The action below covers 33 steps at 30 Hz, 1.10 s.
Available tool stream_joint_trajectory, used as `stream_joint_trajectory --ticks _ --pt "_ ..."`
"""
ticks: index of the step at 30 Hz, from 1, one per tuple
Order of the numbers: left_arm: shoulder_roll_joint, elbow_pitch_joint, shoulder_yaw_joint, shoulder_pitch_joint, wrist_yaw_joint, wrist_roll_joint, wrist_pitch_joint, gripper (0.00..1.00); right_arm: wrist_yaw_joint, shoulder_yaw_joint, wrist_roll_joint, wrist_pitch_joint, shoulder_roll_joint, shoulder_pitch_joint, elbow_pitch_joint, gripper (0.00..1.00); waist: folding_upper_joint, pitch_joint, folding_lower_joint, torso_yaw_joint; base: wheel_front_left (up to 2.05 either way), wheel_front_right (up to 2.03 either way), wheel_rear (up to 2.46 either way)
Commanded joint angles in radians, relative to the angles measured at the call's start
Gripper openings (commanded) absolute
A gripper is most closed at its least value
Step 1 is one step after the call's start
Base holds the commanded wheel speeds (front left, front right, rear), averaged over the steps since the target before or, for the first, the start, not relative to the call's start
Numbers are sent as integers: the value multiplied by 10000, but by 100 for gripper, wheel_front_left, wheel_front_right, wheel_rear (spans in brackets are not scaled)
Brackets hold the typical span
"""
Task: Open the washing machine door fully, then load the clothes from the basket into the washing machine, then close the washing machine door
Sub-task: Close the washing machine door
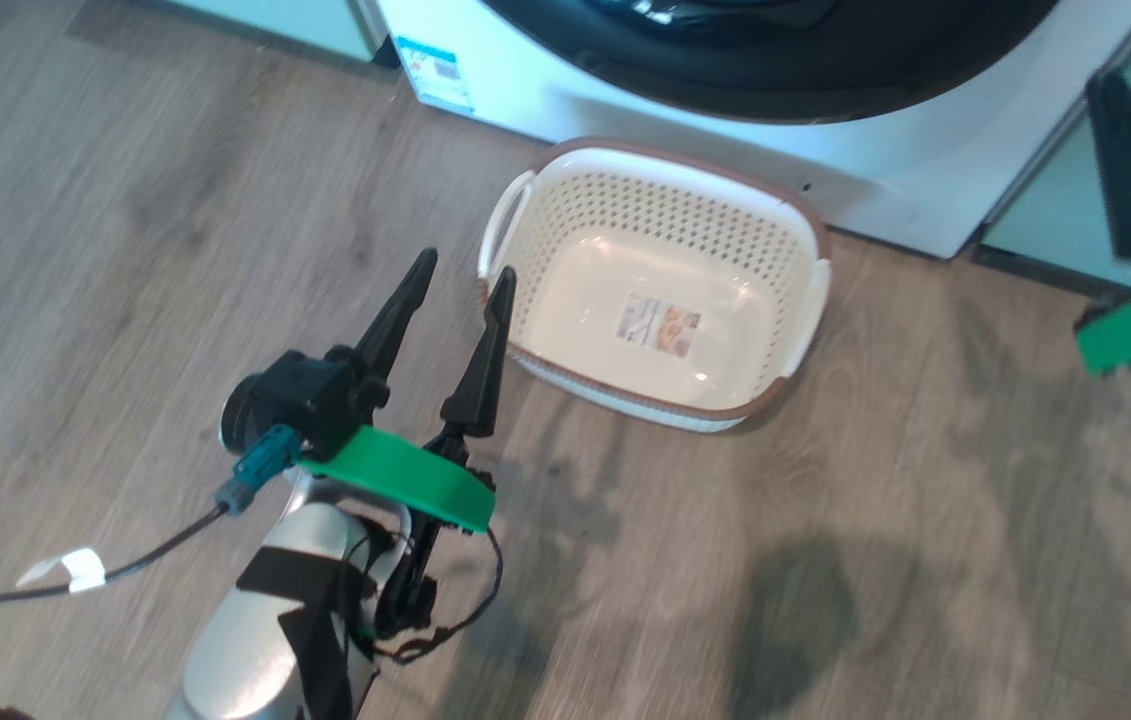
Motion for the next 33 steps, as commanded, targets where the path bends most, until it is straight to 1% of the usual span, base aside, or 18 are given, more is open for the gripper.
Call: stream_joint_trajectory --ticks 1,2,4,5,7,10,13,18,19,24,33 --pt "335 -244 371 37 31 38 63 100 -36 -321 -273 -92 186 600 -690 20 -1 -343 1 -330 0 0 0" --pt "368 -239 374 71 37 31 101 100 -36 -497 -322 -92 268 966 -885 38 -1 -431 1 -402 0 0 0" --pt "443 -244 401 146 63 15 162 100 -36 -811 -541 -91 394 1638 -1256 90 -1 -608 1 -567 0 0 0" --pt "477 -238 420 197 82 1 198 100 -36 -981 -600 -87 493 1958 -1436 100 -1 -709 1 -651 0 0 0" --pt "554 -249 465 300 116 -34 274 100 -36 -1283 -747 -19 680 2531 -1786 100 -1 -882 1 -830 0 0 0" --pt "652 -251 528 469 199 -65 383 100 -36 -1787 -646 166 1049 3320 -2245 100 -1 -1162 1 -1059 0 0 0" --pt "815 -292 620 730 316 -82 518 100 -36 -2190 -942 500 1230 4217 -2789 100 -1 -1504 1 -1365 0 0 0" --pt "1102 -400 823 1151 553 -55 732 100 -36 -2795 -1474 874 1440 5188 -3537 100 -1 -1935 1 -1758 0 0 0" --pt "1102 -400 823 1151 553 -55 732 100 -36 -2795 -1474 874 1440 5188 -3537 100 -1 -1935 1 -1758 0 0 0" --pt "1391 -653 1067 1513 750 -76 912 100 -36 -3288 -2012 1243 1587 6043 -4364 100 -1 -2234 1 -2006 0 0 0" --pt "1773 -1234 1377 2078 985 -165 1228 100 -36 -3844 -2504 1698 1970 7291 -5564 100 -1 -2572 1 -2276 0 0 0"
